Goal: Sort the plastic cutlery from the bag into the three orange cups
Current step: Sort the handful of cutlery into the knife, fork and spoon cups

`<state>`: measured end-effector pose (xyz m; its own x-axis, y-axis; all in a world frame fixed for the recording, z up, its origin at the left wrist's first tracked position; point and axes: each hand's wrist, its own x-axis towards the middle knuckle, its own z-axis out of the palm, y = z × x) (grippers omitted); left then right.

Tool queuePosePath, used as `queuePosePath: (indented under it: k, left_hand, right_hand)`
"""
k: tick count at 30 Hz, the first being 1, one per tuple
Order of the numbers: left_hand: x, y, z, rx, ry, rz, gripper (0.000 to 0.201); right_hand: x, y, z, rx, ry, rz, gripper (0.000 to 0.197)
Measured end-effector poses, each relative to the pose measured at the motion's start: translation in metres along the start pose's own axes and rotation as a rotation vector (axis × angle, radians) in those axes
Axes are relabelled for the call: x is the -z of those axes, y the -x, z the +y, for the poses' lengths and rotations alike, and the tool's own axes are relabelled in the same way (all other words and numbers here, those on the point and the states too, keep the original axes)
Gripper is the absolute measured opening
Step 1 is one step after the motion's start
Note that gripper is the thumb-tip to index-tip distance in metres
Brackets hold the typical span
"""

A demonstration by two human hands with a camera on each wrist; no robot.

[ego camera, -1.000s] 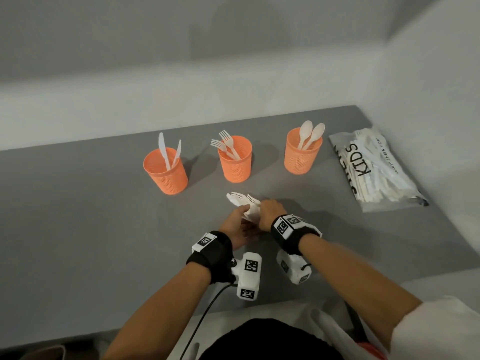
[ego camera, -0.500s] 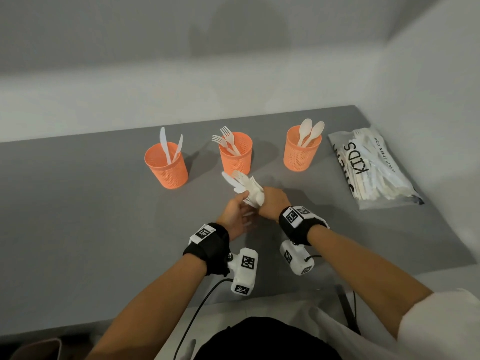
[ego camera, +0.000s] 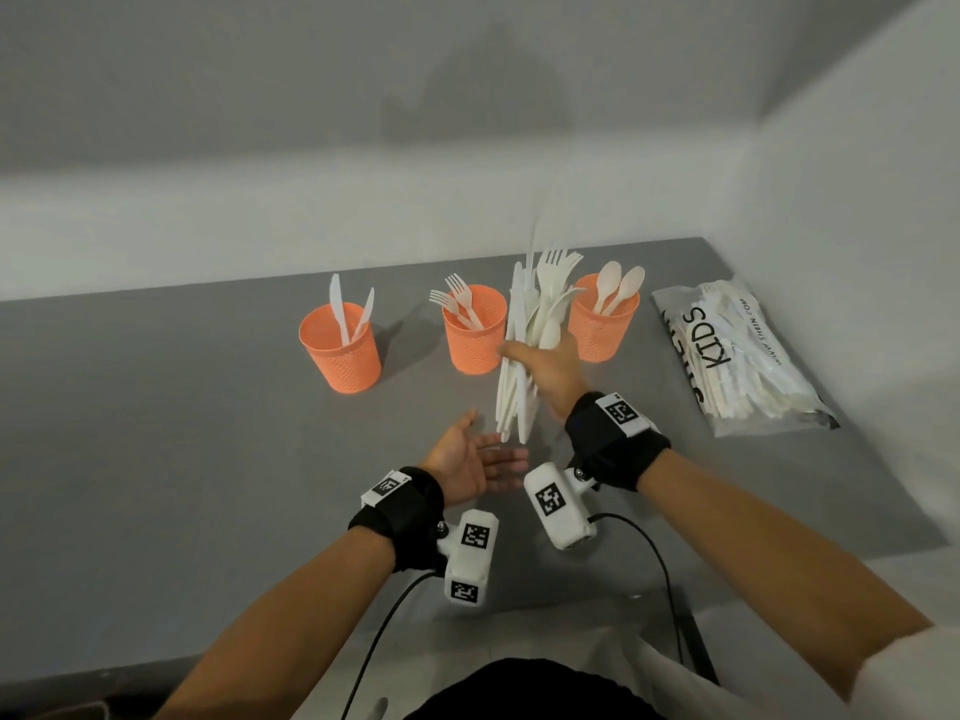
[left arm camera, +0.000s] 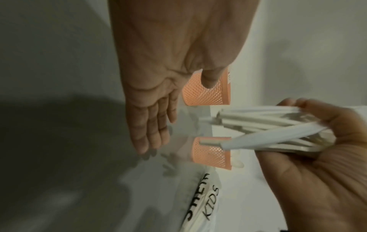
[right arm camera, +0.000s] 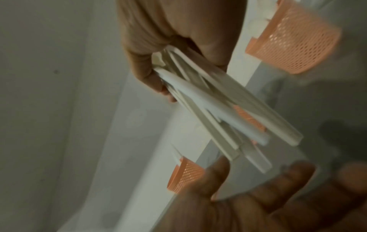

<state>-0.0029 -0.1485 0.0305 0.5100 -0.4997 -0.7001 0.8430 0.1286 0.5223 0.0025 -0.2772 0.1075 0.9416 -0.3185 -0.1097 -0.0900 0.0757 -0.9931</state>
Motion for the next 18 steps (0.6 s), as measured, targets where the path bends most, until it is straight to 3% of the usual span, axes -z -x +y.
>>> queuePosePath:
  k: [3,7,10,15,18]
  left_hand:
    - [-0.007,0.0,0.01,-0.015,0.126,-0.069,0.06]
    - [-0.024,0.013,0.029,-0.107,0.168,-0.044,0.038]
    - [-0.03,0.019,0.036,-0.123,0.144,-0.07,0.035]
    - [-0.024,0.029,0.032,-0.027,-0.164,-0.095,0.046]
    - [-0.017,0.031,0.025,0.007,-0.137,-0.144,0.058]
  right_hand:
    - [-0.015,0.009,-0.001,0.02,-0.057,0.005,0.026]
    - [-0.025,0.017,0.001,0.064,-0.091,0.04,0.029]
    - [-0.028,0.018,0.003,0.051,-0.131,0.055,0.029]
    - [-0.028,0.022,0.004,0.009,-0.135,0.067,0.024]
    - [-0.027,0.023,0.003,0.029,-0.115,0.031,0.024]
